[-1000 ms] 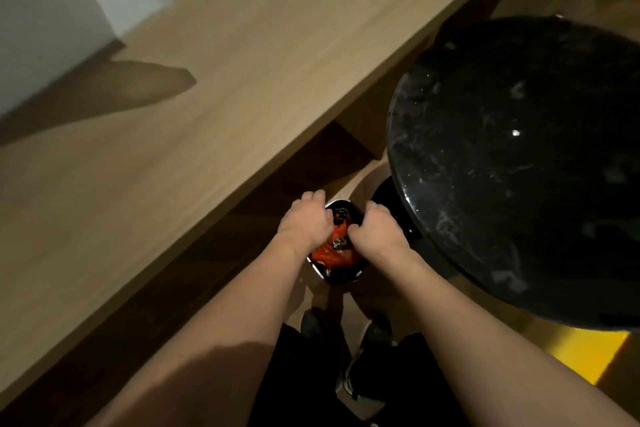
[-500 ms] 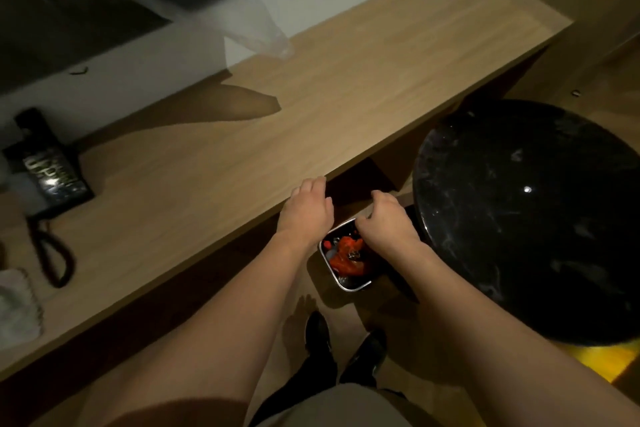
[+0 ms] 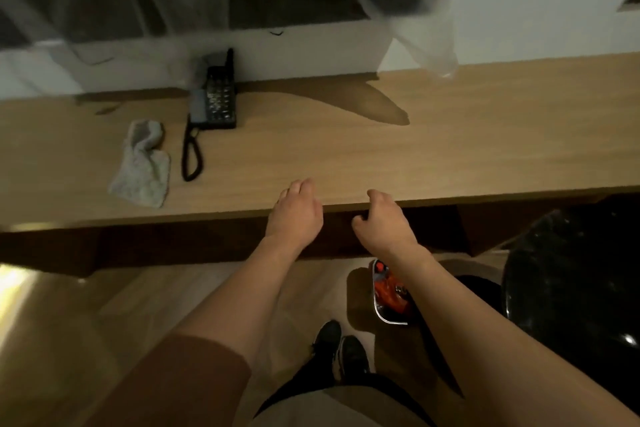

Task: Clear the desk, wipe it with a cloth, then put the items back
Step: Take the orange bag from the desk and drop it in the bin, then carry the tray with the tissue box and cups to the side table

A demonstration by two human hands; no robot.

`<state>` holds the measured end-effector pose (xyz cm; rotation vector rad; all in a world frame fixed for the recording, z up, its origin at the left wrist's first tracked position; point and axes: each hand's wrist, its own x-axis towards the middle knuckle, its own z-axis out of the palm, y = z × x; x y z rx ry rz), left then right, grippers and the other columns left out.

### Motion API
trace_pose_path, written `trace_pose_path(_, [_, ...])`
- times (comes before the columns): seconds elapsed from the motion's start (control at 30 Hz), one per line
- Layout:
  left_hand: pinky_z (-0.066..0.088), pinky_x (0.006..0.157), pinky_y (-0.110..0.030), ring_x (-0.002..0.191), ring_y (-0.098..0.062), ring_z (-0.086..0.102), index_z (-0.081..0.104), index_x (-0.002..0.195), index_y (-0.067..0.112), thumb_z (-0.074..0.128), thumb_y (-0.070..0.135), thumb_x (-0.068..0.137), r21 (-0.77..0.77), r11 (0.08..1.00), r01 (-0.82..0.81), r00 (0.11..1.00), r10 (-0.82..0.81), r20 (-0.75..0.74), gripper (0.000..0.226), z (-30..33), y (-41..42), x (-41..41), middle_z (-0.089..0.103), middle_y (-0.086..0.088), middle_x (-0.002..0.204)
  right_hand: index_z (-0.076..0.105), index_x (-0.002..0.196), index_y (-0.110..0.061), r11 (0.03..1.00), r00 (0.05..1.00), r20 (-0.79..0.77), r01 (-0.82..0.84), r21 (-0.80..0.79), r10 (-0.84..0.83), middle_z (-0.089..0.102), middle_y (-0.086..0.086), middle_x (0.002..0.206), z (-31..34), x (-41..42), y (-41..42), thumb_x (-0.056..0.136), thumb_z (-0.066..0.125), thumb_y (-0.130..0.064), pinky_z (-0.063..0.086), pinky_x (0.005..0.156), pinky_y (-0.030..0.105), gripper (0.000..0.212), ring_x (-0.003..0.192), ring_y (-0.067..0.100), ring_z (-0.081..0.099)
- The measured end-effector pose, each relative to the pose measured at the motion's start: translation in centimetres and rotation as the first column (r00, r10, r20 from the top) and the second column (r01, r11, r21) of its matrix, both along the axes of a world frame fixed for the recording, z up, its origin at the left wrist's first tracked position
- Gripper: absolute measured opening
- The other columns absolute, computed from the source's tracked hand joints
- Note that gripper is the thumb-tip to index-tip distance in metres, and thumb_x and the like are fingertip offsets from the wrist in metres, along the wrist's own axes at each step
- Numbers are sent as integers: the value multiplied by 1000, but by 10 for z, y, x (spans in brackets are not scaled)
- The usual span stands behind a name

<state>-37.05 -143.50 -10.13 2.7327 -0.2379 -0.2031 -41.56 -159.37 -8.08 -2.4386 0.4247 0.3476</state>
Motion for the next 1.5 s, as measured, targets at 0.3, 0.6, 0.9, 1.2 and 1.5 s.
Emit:
trace_pose_path(0.3, [40,111,-41,135,-27,43,36,151,12,41,28,106,-9,910,-414,910,414,15,49,17,128,-75,42,-10,151,32,150,-10,873,873,18,-488,-7,488,35,10,154,25,4,119,95,58,-25,41,110,42,63,137,30,40])
trace_pose_path(0.6, [38,108,-38,130,-28,48,39,150,9,40,27,105,-34,647,-762,646,762,38,48,21,267,-187,47,-12,146,26,154,-15,590,590,71,-807,36,804,27,6,160,27,-32,284,95,56,-22,25,119,40,67,147,24,25])
trace_pose_path(0.9, [37,108,-39,128,-32,49,43,146,5,43,24,104,-105,375,-921,374,927,30,46,17,367,-274,48,-16,143,33,150,-17,336,338,131,-941,41,932,38,4,150,27,-93,419,92,58,-23,35,97,28,63,135,24,42])
trace_pose_path(1.2, [39,109,-39,131,-29,49,42,148,7,43,25,104,-112,279,-954,273,960,61,47,21,443,-297,47,-15,146,44,140,-26,251,250,197,-968,21,948,48,-4,139,20,-101,503,89,58,-28,44,100,33,53,123,16,51])
trace_pose_path(1.5, [40,108,-36,131,-24,49,43,147,10,43,29,104,-92,291,-952,283,955,94,46,19,530,-255,48,-10,146,33,149,-27,225,225,157,-974,14,962,36,-4,153,3,-57,591,91,60,-29,42,106,37,63,137,19,42])
